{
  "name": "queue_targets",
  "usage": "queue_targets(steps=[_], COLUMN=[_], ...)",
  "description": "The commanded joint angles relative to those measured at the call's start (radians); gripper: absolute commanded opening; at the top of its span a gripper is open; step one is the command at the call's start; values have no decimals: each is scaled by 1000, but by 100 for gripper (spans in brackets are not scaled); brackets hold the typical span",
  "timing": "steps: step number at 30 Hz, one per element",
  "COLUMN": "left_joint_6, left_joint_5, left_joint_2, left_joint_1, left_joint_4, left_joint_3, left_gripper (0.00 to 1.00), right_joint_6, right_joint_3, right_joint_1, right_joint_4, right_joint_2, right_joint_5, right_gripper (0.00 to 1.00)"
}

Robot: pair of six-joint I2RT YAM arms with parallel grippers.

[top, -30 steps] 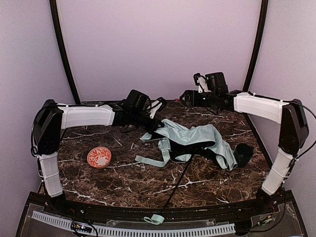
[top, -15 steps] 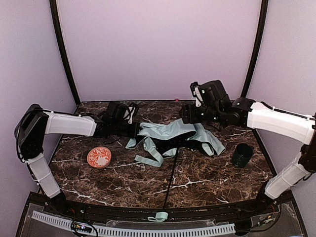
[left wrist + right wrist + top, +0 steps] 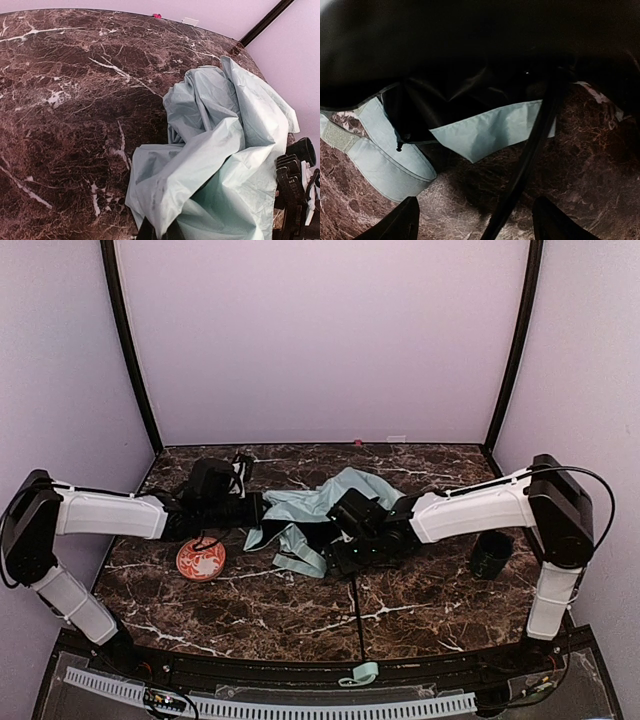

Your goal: Put away the umbrella

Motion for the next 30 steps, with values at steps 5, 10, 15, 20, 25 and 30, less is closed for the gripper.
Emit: queue_targets(steps=[5, 10, 15, 20, 25, 30], left_joint_6=[-67, -28, -23, 83, 262, 349], left_joint_5=[-45, -69, -33, 23, 133, 152], left_joint_2=[-98, -114, -123, -232, -381, -455], left_joint_1=[-19, -55, -55, -55, -58, -58], left_joint_4=[57, 47, 66, -44, -255, -337], left_joint_3=[-70, -68, -95, -53, 93, 132], left_gripper=[0, 1, 21, 69, 98, 98], right_joint_6=[19, 17, -44, -227, -521, -711], right_joint_3=[-25, -79, -78, -115, -109, -117], right_joint_1=[10, 7, -9, -56, -79, -100], right_joint_4=[-35, 26, 37, 55, -48, -119], right_joint_2=[-24, 30, 41, -47, -99, -159], right_joint_5=[64, -10, -18, -95, -151, -194], right_gripper=[71, 67, 27, 6, 0, 0])
